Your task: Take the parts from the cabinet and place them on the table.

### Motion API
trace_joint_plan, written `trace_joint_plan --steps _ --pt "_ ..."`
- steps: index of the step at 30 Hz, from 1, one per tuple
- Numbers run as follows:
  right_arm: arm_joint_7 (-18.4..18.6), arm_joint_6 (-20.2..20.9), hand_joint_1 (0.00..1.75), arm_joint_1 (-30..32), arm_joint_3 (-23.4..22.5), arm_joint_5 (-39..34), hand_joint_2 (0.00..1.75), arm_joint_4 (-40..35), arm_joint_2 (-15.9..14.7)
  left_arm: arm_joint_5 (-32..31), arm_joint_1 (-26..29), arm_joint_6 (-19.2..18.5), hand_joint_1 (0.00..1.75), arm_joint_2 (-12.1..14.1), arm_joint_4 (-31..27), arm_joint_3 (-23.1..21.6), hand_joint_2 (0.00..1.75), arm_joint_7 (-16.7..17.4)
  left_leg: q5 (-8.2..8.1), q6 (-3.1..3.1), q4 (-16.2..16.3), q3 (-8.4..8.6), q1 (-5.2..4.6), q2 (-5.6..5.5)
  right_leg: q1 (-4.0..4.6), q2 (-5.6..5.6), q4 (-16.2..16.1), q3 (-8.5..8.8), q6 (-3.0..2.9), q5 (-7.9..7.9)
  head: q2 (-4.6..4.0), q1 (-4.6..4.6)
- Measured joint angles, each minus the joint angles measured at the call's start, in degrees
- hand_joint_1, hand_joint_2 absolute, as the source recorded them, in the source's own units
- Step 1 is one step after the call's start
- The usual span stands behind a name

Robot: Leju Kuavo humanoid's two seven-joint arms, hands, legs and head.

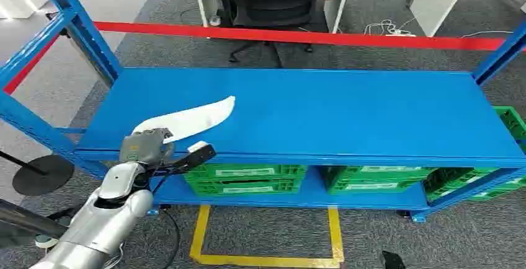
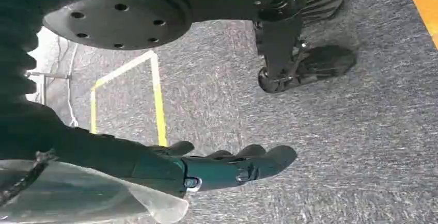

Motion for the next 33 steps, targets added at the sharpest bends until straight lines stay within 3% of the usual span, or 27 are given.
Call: trace_joint_plan --steps 2,3,4,5,10,16,23,29,33 --pt "0.0 0.0 0.00 0.0 -0.6 0.5 1.75 0.0 0.0 -0.2 0.1 -0.1 1.06 0.0 0.0 0.0 1.75 0.3 0.00 0.00 0.0 0.00 0.00 0.00 0.00 0.00 0.0 0.01 0.00 0.00 0.00 0.00" --pt "0.0 0.1 0.00 0.0 -0.7 0.7 1.75 0.0 0.0 -0.2 0.2 -0.1 1.22 0.1 0.0 0.0 1.75 0.4 0.00 0.00 0.0 0.00 0.00 0.00 0.00 0.00 0.0 0.01 0.00 0.00 0.00 0.00" --pt "0.0 0.1 0.00 0.0 -0.8 0.8 1.75 0.0 0.0 -0.2 0.3 -0.3 1.57 0.1 0.0 0.0 1.75 0.4 0.00 0.00 0.0 0.00 0.00 0.00 0.00 0.00 0.0 0.01 0.00 0.00 0.00 0.00" --pt "0.0 0.1 0.00 0.0 -1.0 1.0 1.75 0.0 0.0 -0.2 0.4 -0.4 1.75 0.2 0.0 0.0 1.75 0.6 0.00 0.00 0.0 0.01 0.00 0.00 0.00 0.00 0.0 0.01 0.00 0.00 0.00 0.02" --pt "0.0 0.3 0.00 0.0 -2.0 1.6 1.75 0.0 0.0 -0.2 0.6 -0.7 1.75 0.6 0.1 0.2 1.75 0.9 0.00 0.00 0.0 0.02 0.00 0.00 0.01 0.00 0.0 0.04 0.00 0.00 0.00 0.02" --pt "0.0 0.7 0.00 0.0 -2.7 2.0 1.75 0.0 0.1 0.9 1.7 1.6 1.75 1.3 -0.2 0.3 1.75 -4.1 0.00 0.00 0.0 0.02 0.00 0.00 0.00 0.00 0.0 0.04 0.00 0.00 0.00 0.00" --pt "0.0 0.8 0.00 0.0 -3.5 2.1 1.75 0.0 0.1 0.6 3.3 3.2 1.75 1.7 -1.7 0.3 1.75 -5.7 0.00 0.00 0.0 0.02 0.00 0.00 0.00 0.01 0.0 0.04 0.00 0.00 0.00 0.00" --pt "0.0 0.7 0.00 0.2 -4.8 2.5 1.75 0.0 0.1 -0.8 7.9 8.0 1.75 1.6 -8.4 0.3 1.75 -8.3 0.00 0.00 0.0 0.00 0.00 0.00 0.00 0.01 0.0 -0.01 0.00 -0.01 0.00 0.00" --pt "0.0 0.6 0.00 0.5 -6.1 2.6 1.75 0.0 0.1 6.2 12.7 11.8 1.75 0.9 -17.2 0.1 1.75 -14.7 -0.03 0.00 0.0 -0.01 -0.01 0.01 -0.01 0.03 0.0 -0.02 0.00 -0.02 0.00 0.02"
